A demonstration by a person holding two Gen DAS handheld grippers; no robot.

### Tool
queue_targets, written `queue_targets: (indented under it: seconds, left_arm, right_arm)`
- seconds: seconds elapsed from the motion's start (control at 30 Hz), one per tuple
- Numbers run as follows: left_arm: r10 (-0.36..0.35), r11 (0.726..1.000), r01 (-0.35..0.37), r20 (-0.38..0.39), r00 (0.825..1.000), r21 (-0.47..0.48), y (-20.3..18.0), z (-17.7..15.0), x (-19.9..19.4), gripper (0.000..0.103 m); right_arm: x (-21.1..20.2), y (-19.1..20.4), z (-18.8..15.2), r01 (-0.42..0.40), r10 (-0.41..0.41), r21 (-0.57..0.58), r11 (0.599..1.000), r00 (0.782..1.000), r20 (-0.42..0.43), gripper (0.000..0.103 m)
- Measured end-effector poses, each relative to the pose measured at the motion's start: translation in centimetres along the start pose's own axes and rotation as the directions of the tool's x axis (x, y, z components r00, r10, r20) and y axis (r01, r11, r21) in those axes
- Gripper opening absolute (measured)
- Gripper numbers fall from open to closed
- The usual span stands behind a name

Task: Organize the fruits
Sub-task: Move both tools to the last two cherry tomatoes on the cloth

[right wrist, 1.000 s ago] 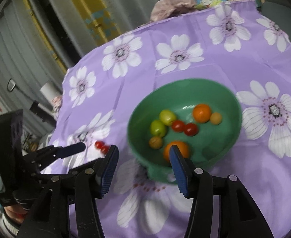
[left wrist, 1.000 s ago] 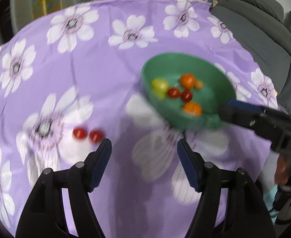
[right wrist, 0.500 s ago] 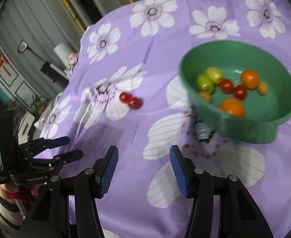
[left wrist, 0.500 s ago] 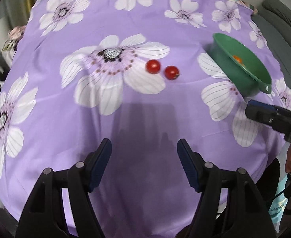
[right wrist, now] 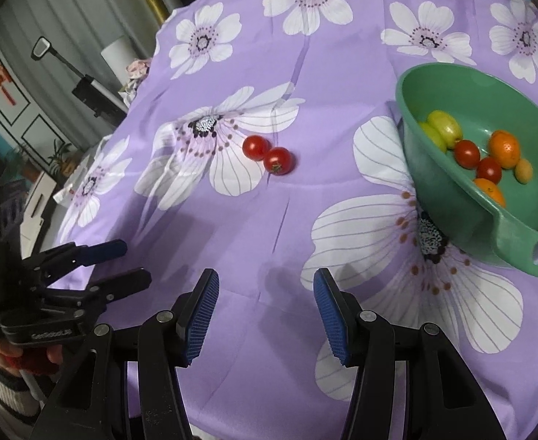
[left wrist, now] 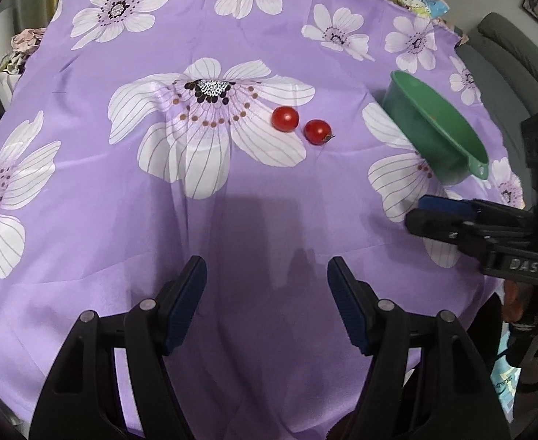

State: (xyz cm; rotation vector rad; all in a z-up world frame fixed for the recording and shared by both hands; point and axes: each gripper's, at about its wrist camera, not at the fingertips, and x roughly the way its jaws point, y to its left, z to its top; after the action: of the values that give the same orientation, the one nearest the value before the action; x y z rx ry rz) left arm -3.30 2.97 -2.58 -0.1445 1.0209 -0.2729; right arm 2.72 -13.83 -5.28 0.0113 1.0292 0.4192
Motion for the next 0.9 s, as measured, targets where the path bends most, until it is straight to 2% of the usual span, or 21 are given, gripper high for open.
queue_targets:
  seconds: [0.3, 0.6, 0.9]
  left_arm:
    - [-0.082, 0.995, 0.083, 0.022, 0.996, -0.052, 1.5, 0.0, -0.3, 0.068]
    - [-0.082, 0.996, 0.083, 0.054, 0.995, -0.016, 1.2, 1.9, -0.3, 0.068]
    - [-0.061, 0.998, 0.061, 0.025, 0.998, -0.02, 0.9, 5.3, 1.7, 0.067]
  right_arm:
    - [0.9, 0.9, 0.8, 0.031, -0.031, -0.003, 1.0, 0.999, -0.008, 0.054]
    - [1.8, 0.3, 1.3, 0.049, -0.049, 0.025, 0.998, 0.999, -0.011, 0.054]
    - [2.6, -0.8, 2.9, 0.07, -0.07, 0.047, 0.996, 0.998, -0.005, 0.054]
